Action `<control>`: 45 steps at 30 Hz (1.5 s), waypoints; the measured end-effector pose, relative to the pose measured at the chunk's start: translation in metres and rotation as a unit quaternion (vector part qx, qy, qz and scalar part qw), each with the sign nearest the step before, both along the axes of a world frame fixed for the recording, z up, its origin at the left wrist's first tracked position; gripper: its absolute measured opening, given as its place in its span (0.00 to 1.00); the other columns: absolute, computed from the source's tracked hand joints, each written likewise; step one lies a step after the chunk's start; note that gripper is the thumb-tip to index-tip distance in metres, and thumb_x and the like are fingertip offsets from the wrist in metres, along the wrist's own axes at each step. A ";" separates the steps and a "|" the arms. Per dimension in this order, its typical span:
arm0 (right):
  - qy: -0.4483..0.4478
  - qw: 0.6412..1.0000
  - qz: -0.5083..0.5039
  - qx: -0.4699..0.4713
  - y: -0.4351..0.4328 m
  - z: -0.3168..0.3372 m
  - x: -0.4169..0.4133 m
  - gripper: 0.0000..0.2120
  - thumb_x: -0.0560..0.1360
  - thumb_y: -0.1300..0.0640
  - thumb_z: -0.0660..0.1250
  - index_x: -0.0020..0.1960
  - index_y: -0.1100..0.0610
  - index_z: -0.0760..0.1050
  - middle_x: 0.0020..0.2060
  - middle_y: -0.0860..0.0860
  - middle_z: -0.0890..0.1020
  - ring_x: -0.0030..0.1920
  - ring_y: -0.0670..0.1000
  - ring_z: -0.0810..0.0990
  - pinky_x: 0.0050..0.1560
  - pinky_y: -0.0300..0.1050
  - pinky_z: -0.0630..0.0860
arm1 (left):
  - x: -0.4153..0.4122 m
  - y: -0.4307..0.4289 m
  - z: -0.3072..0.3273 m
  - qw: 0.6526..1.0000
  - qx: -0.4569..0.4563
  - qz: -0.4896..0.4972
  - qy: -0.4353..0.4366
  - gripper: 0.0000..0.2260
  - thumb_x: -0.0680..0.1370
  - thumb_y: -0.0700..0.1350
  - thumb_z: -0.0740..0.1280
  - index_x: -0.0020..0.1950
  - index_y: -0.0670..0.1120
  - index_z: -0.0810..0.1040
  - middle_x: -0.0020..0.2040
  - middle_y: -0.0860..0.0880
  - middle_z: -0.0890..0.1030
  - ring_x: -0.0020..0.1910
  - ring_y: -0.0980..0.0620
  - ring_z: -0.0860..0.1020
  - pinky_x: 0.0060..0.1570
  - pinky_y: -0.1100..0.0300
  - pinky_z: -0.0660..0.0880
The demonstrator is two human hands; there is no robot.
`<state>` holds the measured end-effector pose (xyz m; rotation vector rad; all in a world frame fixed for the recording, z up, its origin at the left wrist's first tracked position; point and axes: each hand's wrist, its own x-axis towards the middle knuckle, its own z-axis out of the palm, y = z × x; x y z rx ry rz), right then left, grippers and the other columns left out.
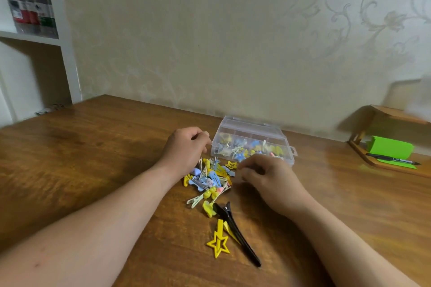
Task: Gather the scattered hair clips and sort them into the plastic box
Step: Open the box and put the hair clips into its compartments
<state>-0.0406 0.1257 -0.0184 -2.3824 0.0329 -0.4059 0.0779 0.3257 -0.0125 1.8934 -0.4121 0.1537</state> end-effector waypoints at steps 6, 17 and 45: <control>0.036 0.994 0.093 -0.033 0.002 0.001 -0.005 0.11 0.83 0.50 0.68 0.63 0.38 0.81 0.49 0.40 0.84 0.48 0.41 0.82 0.51 0.38 0.79 | -0.002 -0.003 0.001 1.000 0.019 -0.007 0.001 0.14 0.85 0.48 0.65 0.44 0.46 0.86 0.39 0.47 0.84 0.47 0.36 0.82 0.51 0.41 0.81; 0.016 0.994 0.089 -0.065 0.006 0.001 -0.003 0.03 0.80 0.48 0.73 0.54 0.44 0.82 0.45 0.41 0.82 0.45 0.40 0.78 0.44 0.34 0.73 | 0.001 -0.004 -0.001 1.000 0.017 -0.004 -0.003 0.14 0.84 0.47 0.66 0.43 0.46 0.86 0.39 0.47 0.85 0.38 0.47 0.79 0.48 0.42 0.81; 0.072 0.994 0.081 0.003 -0.010 0.011 -0.010 0.08 0.78 0.47 0.75 0.56 0.43 0.80 0.47 0.45 0.83 0.47 0.45 0.81 0.49 0.42 0.80 | 0.001 -0.004 -0.001 1.000 0.016 -0.017 0.001 0.14 0.84 0.48 0.66 0.43 0.47 0.86 0.38 0.48 0.84 0.46 0.39 0.83 0.51 0.40 0.81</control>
